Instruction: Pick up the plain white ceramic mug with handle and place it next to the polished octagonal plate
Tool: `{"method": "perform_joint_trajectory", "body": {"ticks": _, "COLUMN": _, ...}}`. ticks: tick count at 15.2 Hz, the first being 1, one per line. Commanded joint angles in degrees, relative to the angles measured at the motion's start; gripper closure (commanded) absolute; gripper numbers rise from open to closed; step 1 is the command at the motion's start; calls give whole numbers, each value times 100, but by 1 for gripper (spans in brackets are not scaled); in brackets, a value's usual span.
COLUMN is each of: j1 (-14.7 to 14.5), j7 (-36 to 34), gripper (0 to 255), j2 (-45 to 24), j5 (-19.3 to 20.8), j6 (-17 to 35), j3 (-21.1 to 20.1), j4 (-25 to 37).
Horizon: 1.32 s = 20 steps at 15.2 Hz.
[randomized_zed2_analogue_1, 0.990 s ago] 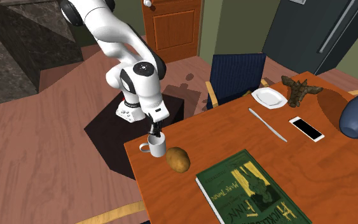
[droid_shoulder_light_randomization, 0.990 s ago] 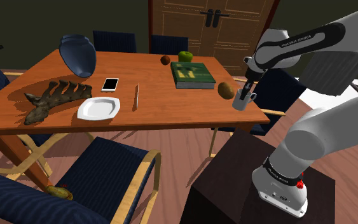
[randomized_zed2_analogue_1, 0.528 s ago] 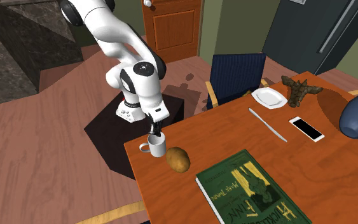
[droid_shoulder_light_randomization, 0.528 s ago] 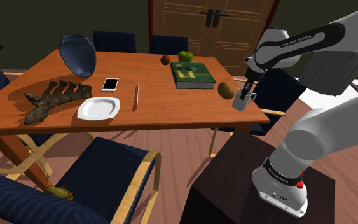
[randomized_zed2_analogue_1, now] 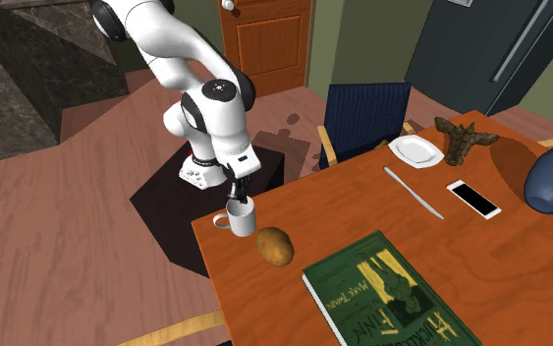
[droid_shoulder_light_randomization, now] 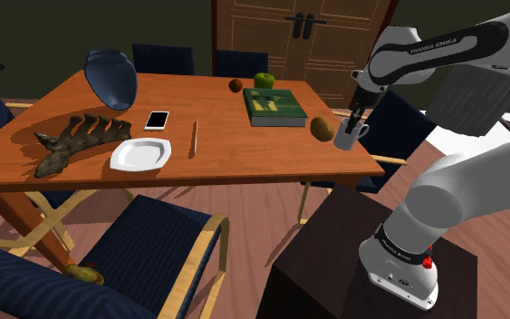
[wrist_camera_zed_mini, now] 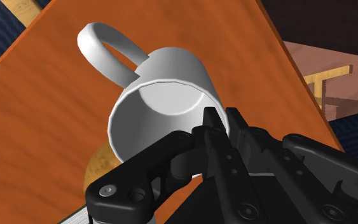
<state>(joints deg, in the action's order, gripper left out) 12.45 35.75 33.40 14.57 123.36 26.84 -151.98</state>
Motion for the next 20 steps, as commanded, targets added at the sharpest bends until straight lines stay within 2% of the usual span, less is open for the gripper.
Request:
{"method": "perform_joint_trajectory", "body": {"ticks": 1, "j1": -1, "j7": -9, "gripper": 255, "j2": 74, "j5": -19, "j6": -177, "j3": -44, "j4": 100}}
{"method": "perform_joint_trajectory", "body": {"ticks": 20, "j1": -62, "j7": -31, "gripper": 255, "j2": 437, "j5": -235, "j6": -1752, "j3": -396, "j4": 1315}}
